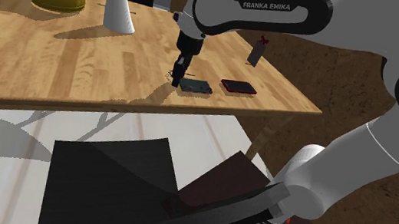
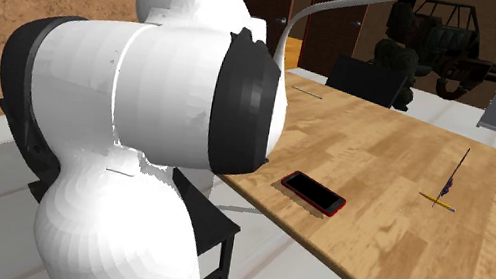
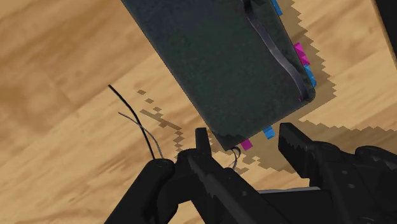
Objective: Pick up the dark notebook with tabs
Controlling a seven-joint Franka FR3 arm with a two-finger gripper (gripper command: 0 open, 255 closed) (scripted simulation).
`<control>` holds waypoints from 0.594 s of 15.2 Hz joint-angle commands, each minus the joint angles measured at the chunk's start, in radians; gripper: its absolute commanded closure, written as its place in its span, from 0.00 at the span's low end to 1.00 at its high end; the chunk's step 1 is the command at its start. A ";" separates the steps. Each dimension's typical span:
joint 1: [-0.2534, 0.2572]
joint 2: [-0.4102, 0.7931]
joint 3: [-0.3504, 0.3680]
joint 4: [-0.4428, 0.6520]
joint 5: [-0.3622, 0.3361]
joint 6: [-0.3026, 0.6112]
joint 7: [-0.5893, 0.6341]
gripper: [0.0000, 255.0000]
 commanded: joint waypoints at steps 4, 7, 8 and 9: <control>-0.003 0.005 -0.002 -0.001 -0.002 -0.002 -0.002 1.00; -0.003 0.000 -0.003 0.034 -0.002 -0.042 -0.002 1.00; -0.003 -0.001 -0.003 0.047 -0.002 -0.055 -0.002 1.00; -0.003 -0.002 -0.003 0.059 -0.002 -0.069 -0.003 1.00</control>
